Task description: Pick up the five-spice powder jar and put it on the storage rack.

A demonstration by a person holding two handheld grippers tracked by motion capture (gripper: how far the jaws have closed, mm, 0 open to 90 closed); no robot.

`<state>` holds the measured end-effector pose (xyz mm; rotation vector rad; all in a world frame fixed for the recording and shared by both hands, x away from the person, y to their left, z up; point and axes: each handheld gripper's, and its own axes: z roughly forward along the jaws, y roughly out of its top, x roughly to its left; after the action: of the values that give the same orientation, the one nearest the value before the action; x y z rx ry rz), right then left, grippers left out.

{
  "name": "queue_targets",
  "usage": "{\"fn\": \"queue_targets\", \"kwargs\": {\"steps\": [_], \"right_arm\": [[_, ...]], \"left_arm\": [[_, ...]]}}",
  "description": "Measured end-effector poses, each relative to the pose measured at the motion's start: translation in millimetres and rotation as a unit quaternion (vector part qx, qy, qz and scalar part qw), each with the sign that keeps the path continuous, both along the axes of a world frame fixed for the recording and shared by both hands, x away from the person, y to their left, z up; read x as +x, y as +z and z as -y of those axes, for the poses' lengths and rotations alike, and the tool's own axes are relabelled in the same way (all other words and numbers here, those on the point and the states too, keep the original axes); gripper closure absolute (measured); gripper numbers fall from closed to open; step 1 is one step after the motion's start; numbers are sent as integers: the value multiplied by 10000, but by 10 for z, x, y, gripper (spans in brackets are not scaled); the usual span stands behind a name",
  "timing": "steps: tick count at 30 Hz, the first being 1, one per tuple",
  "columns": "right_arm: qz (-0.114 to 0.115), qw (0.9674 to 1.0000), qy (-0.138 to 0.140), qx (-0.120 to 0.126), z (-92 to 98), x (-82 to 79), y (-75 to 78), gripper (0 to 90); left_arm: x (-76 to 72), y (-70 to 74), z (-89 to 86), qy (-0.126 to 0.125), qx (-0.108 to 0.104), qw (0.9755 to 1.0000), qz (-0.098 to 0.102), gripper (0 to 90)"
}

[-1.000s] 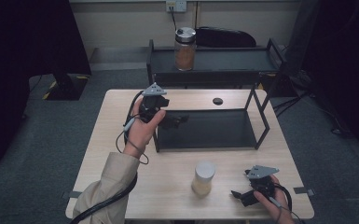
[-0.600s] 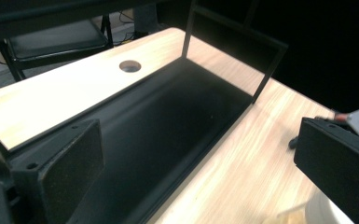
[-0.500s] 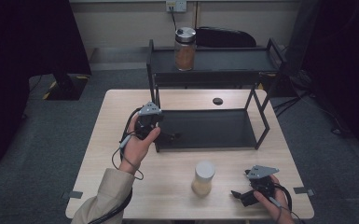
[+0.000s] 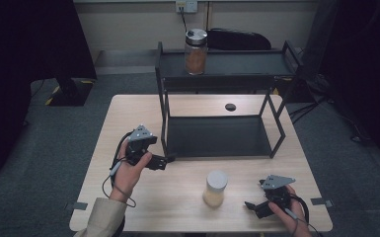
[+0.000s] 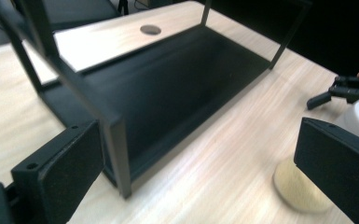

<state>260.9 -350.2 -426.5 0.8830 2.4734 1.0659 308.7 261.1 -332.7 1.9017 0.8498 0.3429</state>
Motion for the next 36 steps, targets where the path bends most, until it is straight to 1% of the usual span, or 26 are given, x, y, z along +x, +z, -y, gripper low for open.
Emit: {"fn": "queue_targets", "kwargs": {"steps": [4, 7, 9, 10, 14, 17, 18, 19, 22, 23, 24, 29, 31, 34, 35, 36], "right_arm": [[-1, 10000, -1, 0, 0, 0, 0, 0], [0, 10000, 0, 1, 0, 0, 0, 0], [-1, 10000, 0, 1, 0, 0, 0, 0], [-1, 10000, -1, 0, 0, 0, 0, 0], [-1, 10000, 0, 0, 0, 0, 0, 0], [-1, 10000, -1, 1, 0, 0, 0, 0], [-1, 10000, 0, 1, 0, 0, 0, 0], [-1, 10000, 0, 1, 0, 0, 0, 0], [-1, 10000, -1, 1, 0, 0, 0, 0], [0, 10000, 0, 1, 0, 0, 0, 0], [0, 10000, 0, 0, 0, 0, 0, 0], [-1, 10000, -1, 1, 0, 0, 0, 0], [-1, 10000, 0, 1, 0, 0, 0, 0], [-1, 10000, -1, 1, 0, 0, 0, 0], [-2, 10000, -1, 1, 0, 0, 0, 0], [0, 10000, 0, 1, 0, 0, 0, 0]], "left_arm": [[-48, -139, -73, 76, 9, 9999, -86, 9], [-74, -282, -118, 139, -20, 9997, -184, 9], [-91, -351, -125, 183, 28, 9996, -219, 10], [-100, -406, -132, 209, 18, 9994, -266, 9], [-130, -560, -142, 257, 81, 9990, -360, 10], [-159, -682, -142, 336, 178, 9983, -448, 10], [-169, -712, -141, 369, 177, 9981, -471, 10], [-175, -753, -141, 384, 240, 9977, -498, 10], [-187, -831, -135, 426, 367, 9967, -584, 11], [-190, -861, -142, 439, 364, 9964, -620, 11], [-201, -886, -145, 460, 413, 9960, -640, 12], [-233, -936, -141, 507, 595, 9947, -669, 14], [-253, -959, -133, 551, 712, 9936, -686, 14], [-290, -983, -128, 589, 770, 9934, -613, 12], [-297, -979, -120, 596, 813, 9931, -599, 12], [-305, -970, -100, 594, 903, 9925, -569, 12]]}}
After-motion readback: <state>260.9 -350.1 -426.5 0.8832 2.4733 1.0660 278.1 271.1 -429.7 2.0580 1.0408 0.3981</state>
